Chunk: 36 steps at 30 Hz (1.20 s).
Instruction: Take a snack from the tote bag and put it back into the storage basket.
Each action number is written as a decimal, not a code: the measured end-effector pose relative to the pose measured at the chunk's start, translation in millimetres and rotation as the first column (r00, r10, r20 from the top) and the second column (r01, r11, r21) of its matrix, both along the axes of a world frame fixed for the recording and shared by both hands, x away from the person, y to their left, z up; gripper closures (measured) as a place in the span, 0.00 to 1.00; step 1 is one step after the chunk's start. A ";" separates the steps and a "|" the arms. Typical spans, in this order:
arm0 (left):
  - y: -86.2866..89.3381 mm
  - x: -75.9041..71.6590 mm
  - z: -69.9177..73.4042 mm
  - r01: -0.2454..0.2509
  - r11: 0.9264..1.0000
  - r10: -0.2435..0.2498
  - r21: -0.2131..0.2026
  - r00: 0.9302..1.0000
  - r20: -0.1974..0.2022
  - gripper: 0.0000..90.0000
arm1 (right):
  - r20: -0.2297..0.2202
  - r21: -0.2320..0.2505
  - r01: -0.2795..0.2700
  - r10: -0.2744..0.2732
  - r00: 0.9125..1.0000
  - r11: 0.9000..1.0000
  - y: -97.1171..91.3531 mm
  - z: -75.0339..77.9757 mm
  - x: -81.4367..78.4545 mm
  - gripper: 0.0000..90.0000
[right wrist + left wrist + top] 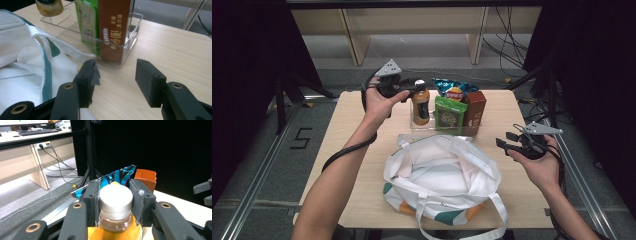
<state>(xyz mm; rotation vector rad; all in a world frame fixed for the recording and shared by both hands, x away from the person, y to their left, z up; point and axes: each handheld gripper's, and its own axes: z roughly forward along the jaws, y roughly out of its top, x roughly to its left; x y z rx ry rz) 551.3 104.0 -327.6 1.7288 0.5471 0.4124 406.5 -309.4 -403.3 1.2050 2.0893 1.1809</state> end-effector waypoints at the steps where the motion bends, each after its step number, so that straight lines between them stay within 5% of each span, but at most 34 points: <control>1: 0.2 0.5 -0.7 -0.002 1.000 0.002 0.002 1.000 -0.002 0.67 | -0.004 0.004 0.007 -0.007 1.000 1.000 0.7 0.1 -0.7 0.57; 8: 1.6 2.4 -4.2 -0.005 1.000 0.005 0.005 1.000 -0.007 0.67 | -0.008 0.005 0.008 -0.008 1.000 1.000 1.2 0.3 -1.3 0.57; 12: 1.6 2.6 -5.2 -0.008 1.000 0.008 0.007 1.000 -0.008 0.67 | 0.042 0.002 0.006 -0.006 0.999 1.000 1.4 -1.6 1.2 0.57; 17: 0.6 3.3 -6.9 -0.006 1.000 0.006 0.006 1.000 -0.014 0.67 | 0.042 0.000 0.006 -0.006 0.999 1.000 1.3 -1.3 1.0 0.57; 21: -0.4 4.7 -9.4 -0.008 1.000 0.008 0.013 1.000 -0.015 0.67 | -0.013 0.010 0.011 -0.011 1.000 1.000 2.2 1.0 -2.2 0.57; 23: -0.3 5.2 -9.9 -0.009 1.000 0.009 0.013 1.000 -0.018 0.67 | 0.031 -0.004 0.001 -0.001 1.000 1.000 1.3 -0.3 0.3 0.57; 30: 0.4 6.5 -13.4 -0.013 1.000 0.013 0.013 1.000 -0.023 0.67 | 0.004 0.000 0.007 -0.007 1.000 1.000 2.4 0.3 -1.4 0.57; 36: 0.4 7.5 -15.1 -0.015 1.000 0.015 0.021 1.000 -0.025 0.67 | 0.029 -0.007 0.002 -0.001 1.000 1.000 2.3 -1.5 -0.2 0.57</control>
